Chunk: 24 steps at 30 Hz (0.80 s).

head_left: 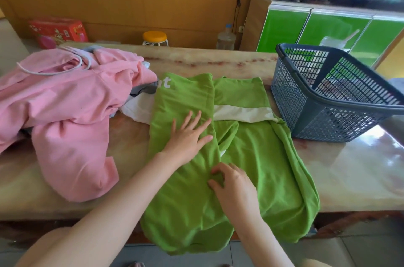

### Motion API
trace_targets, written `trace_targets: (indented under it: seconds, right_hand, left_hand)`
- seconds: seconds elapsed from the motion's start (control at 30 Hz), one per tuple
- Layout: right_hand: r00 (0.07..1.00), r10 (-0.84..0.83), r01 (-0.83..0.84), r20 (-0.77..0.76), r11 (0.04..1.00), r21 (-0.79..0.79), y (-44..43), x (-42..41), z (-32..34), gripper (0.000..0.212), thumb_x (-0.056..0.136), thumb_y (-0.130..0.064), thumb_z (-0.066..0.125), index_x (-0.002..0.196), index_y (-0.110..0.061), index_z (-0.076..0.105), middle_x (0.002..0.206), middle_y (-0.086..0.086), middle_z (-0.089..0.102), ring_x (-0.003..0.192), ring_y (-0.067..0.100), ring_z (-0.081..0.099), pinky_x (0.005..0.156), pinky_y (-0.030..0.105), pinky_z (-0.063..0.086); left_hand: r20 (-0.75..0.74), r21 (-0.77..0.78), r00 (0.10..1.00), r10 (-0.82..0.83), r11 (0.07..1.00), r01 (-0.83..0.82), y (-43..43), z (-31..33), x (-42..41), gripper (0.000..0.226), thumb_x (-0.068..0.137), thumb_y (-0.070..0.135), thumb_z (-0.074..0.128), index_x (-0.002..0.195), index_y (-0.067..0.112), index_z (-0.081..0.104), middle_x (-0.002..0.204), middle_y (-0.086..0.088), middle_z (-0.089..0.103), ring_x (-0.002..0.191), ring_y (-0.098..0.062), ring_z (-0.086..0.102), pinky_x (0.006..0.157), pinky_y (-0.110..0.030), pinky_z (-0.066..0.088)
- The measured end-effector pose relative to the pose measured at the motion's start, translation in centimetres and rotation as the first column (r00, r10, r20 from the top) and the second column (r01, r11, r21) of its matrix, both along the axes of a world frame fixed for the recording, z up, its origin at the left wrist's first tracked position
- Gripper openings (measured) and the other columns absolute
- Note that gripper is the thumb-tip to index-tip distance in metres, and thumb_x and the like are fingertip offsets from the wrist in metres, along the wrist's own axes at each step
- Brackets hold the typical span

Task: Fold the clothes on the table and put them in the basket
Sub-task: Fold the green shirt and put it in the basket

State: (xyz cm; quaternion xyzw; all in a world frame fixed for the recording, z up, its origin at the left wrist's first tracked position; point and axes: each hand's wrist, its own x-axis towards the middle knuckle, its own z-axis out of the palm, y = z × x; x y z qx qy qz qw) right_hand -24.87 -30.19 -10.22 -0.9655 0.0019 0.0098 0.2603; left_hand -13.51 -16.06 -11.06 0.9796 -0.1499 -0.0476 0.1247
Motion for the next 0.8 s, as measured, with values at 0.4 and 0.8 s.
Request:
trace_targets:
  seconds: [0.4, 0.8]
  right_hand:
    - [0.990, 0.135, -0.128, -0.027, 0.974, 0.186, 0.4, 1.2, -1.0, 0.061, 0.097, -0.042, 0.047, 0.150, -0.036, 0.019, 0.160, -0.003, 0.000, 0.142, 0.016, 0.022, 0.115, 0.027, 0.018]
    - [0.988, -0.027, 0.067, -0.155, 0.964, 0.258, -1.8, 6.3, 0.9, 0.046, 0.083, -0.040, 0.068, 0.124, -0.037, 0.047, 0.083, -0.012, 0.057, 0.080, 0.004, 0.057, 0.070, 0.026, 0.051]
  left_hand:
    - [-0.051, 0.033, 0.997, 0.056, 0.998, -0.054, -1.3, 0.6, 5.8, 0.060, 0.098, 0.054, 0.020, 0.151, 0.033, 0.003, 0.159, 0.003, -0.004, 0.146, -0.016, -0.007, 0.112, -0.057, -0.007]
    - [0.097, -0.177, 0.932, 0.350, 0.927, -0.330, -2.2, 2.7, 15.6, 0.055, 0.092, 0.048, 0.052, 0.136, 0.017, 0.047, 0.139, -0.009, 0.046, 0.124, -0.027, 0.047, 0.092, -0.038, 0.045]
